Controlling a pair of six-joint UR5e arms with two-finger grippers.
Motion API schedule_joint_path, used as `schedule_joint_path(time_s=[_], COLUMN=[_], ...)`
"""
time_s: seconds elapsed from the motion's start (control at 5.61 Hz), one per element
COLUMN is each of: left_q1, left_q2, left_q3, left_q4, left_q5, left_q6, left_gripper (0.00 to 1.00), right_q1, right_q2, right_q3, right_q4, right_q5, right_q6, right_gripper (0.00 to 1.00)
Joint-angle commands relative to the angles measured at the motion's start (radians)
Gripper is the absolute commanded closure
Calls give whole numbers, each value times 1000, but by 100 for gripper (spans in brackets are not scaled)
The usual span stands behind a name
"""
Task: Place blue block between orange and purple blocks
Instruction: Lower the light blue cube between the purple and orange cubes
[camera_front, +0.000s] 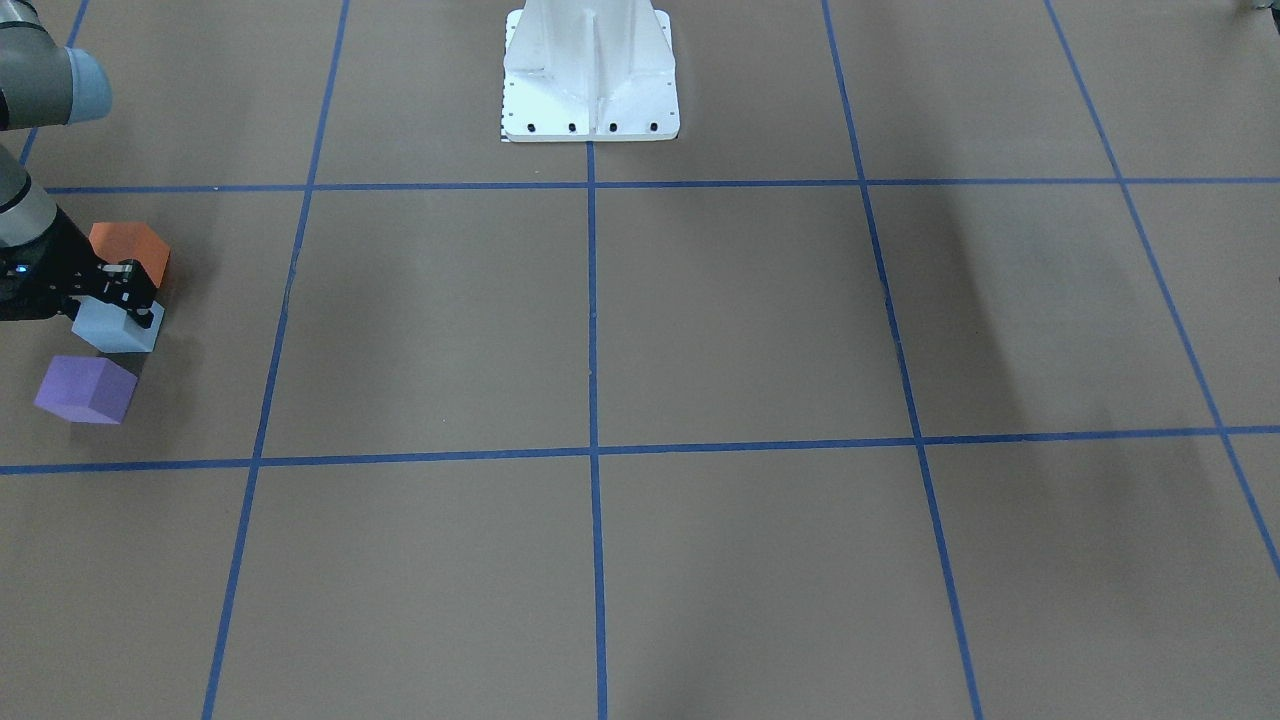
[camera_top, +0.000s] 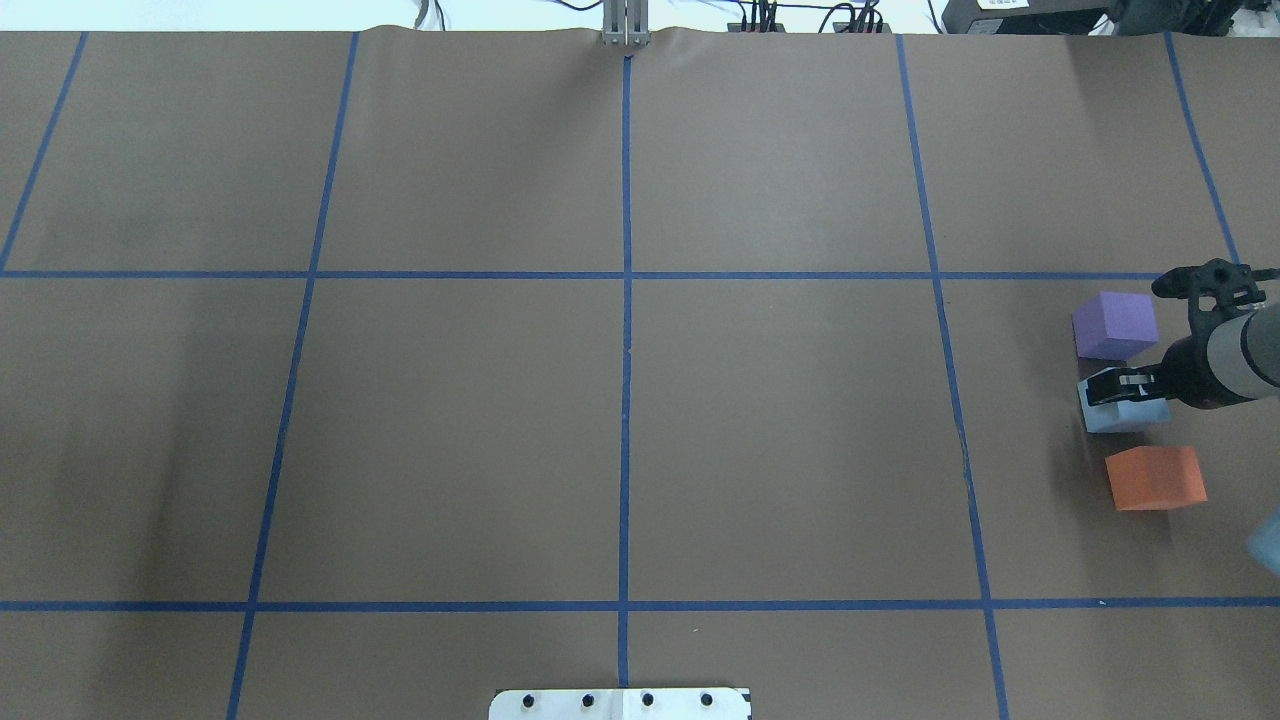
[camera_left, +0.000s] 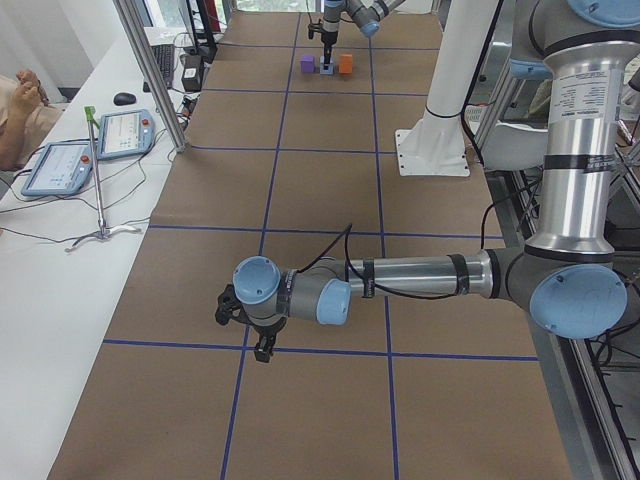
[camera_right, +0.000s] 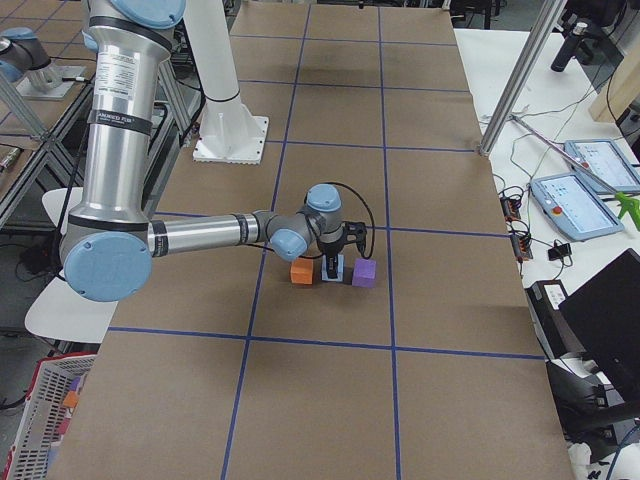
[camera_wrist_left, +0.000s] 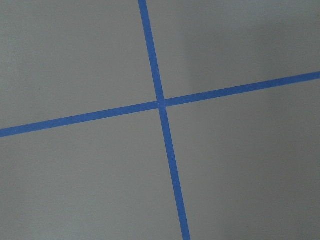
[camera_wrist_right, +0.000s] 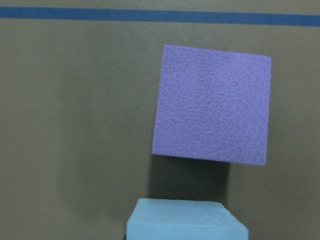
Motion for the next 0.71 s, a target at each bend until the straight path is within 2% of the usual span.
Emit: schedule_joint_path(time_s=[0.0,0.18,0.36,0.53], left_q1=[0,0,-2,-2], left_q2=[0,-2,0,0], left_q3=[1,1,-2,-2], left_q4=[0,0,0,0], left_q5=[0,-1,-1,-1], left_q6=[0,0,0,0], left_gripper=[0,0,0,0], right_q1=[6,80,213,350], right_q2=[1,10,14,49], right_q3=[15,29,24,15], right_q4=[-1,-16,-73,-246], right_q5=[12,69,158,209], right_q6=[-33,-74,-207,-480], right_gripper=[0,0,0,0])
